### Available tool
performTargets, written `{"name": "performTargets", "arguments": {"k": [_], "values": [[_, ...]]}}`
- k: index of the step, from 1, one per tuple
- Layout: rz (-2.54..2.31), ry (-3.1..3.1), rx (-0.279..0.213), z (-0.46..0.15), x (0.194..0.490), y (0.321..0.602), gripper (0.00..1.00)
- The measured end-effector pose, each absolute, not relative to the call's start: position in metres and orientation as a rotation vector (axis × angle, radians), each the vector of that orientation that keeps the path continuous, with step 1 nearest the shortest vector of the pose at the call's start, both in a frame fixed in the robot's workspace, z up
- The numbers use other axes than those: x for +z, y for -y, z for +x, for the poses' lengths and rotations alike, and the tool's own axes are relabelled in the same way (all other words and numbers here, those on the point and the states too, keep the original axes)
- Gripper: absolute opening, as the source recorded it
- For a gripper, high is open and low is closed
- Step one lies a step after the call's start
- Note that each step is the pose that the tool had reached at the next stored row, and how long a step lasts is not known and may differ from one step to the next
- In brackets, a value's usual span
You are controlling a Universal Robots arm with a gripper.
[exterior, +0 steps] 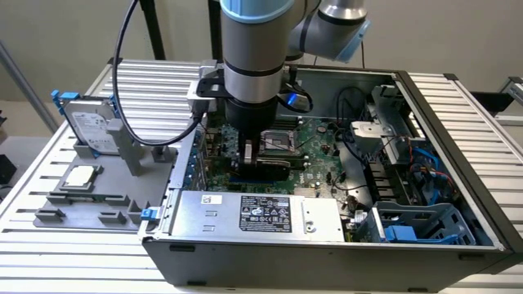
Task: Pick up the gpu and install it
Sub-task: 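Insert the gpu into the slot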
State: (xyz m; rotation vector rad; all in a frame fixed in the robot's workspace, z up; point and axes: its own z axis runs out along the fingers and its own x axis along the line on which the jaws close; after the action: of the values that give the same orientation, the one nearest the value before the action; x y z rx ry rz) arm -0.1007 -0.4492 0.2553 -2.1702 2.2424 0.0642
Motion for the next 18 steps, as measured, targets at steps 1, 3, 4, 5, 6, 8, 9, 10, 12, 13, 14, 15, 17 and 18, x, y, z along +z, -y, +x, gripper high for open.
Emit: {"name": "performTargets", "arguments": {"k": [1, 3, 4, 5, 6, 8, 9, 10, 12, 13, 14, 15, 17, 18], "values": [[-2.170, -2.242, 0.064, -0.1008, 0.2552, 0.4491, 0.00], [-2.170, -2.242, 0.065, -0.1009, 0.2548, 0.4487, 0.00], [-2.170, -2.243, 0.064, -0.1009, 0.2548, 0.4484, 0.00], [-2.170, -2.243, 0.064, -0.1009, 0.2548, 0.4479, 0.00], [-2.170, -2.243, 0.064, -0.1009, 0.2548, 0.4475, 0.00], [-2.171, -2.243, 0.064, -0.1008, 0.2547, 0.4467, 0.00], [-2.170, -2.243, 0.065, -0.1008, 0.2545, 0.4464, 0.00], [-2.170, -2.243, 0.064, -0.1008, 0.2544, 0.4461, 0.00], [-2.170, -2.243, 0.065, -0.1008, 0.2539, 0.4459, 0.00], [-2.170, -2.243, 0.065, -0.1009, 0.2536, 0.4459, 0.00], [-2.170, -2.243, 0.065, -0.1008, 0.2533, 0.4459, 0.00], [-2.170, -2.243, 0.065, -0.1008, 0.2531, 0.4459, 0.00], [-2.170, -2.243, 0.065, -0.1008, 0.2525, 0.4458, 0.00], [-2.170, -2.243, 0.064, -0.1008, 0.2523, 0.4457, 0.00]]}}
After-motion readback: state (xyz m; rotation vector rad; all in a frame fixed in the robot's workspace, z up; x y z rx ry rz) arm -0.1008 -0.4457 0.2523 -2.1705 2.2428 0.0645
